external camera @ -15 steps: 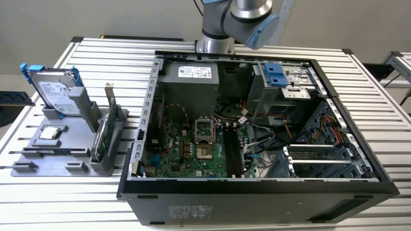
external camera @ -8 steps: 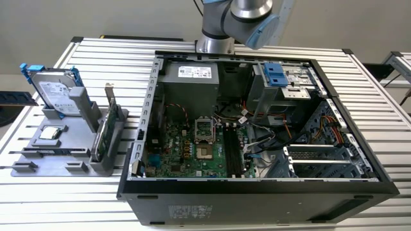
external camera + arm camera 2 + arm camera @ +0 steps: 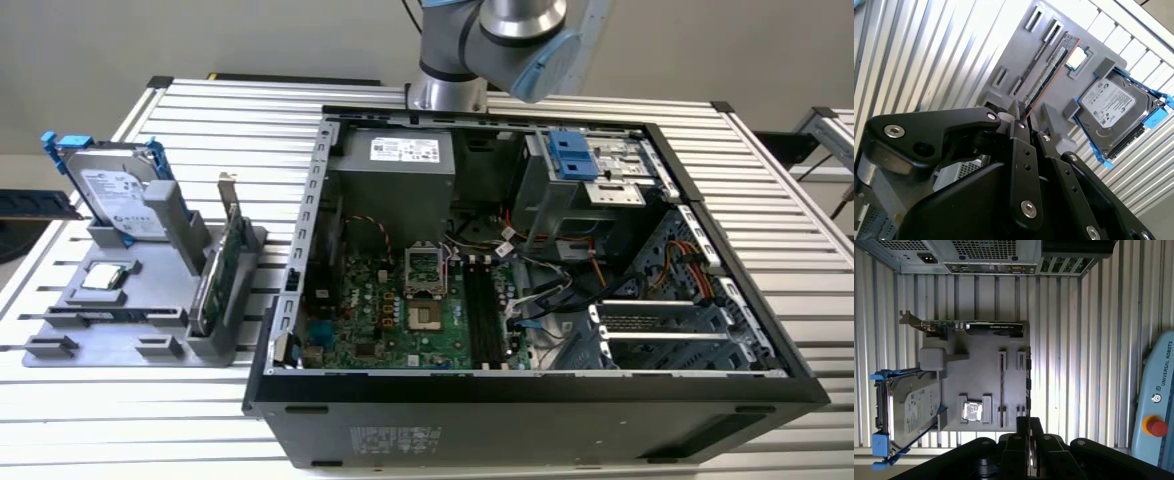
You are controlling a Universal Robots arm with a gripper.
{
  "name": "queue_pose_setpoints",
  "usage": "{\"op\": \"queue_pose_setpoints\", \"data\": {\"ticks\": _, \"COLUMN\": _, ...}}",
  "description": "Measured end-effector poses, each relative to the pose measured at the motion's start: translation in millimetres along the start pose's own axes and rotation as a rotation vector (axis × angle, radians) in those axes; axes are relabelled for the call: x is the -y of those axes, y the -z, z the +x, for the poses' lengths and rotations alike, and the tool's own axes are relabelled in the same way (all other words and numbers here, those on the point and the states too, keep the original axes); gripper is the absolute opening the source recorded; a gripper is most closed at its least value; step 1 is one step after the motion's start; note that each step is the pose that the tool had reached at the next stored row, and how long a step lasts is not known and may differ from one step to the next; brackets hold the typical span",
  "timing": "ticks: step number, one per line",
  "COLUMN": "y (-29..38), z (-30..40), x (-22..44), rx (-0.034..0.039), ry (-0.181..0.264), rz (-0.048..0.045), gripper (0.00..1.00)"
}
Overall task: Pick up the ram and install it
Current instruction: 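Pick up the ram and move it above insertion slot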
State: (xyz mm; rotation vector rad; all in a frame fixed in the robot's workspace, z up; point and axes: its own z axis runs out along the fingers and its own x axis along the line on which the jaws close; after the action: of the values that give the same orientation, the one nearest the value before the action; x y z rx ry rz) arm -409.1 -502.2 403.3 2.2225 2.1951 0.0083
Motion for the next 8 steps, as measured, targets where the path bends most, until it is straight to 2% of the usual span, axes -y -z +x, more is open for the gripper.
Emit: {"op": "queue_pose_setpoints", "data": {"ticks": 8, "y": 0.0, "z": 0.0, "x": -5.0, "rx": 0.0001, "ry": 0.000, "rz": 0.0001, "gripper": 0.00}}
